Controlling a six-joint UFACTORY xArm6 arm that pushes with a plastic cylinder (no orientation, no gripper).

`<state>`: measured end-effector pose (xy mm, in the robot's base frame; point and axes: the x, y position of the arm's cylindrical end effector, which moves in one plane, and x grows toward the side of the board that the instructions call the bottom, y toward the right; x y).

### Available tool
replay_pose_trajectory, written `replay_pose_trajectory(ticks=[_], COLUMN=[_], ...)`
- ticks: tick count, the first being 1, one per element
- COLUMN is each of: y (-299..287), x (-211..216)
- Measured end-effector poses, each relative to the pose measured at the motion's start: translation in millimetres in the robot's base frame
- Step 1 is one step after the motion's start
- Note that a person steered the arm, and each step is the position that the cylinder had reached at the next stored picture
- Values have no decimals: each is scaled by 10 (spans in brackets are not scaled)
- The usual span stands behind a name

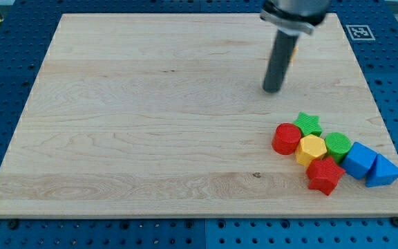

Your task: Move yellow heart towards center right

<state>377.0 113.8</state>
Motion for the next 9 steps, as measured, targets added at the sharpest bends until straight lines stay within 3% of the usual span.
replay_pose_trajectory(ticks=[1,2,6,9], y=[-183,-223,470,564], x=[-808,-1000,-676,-562])
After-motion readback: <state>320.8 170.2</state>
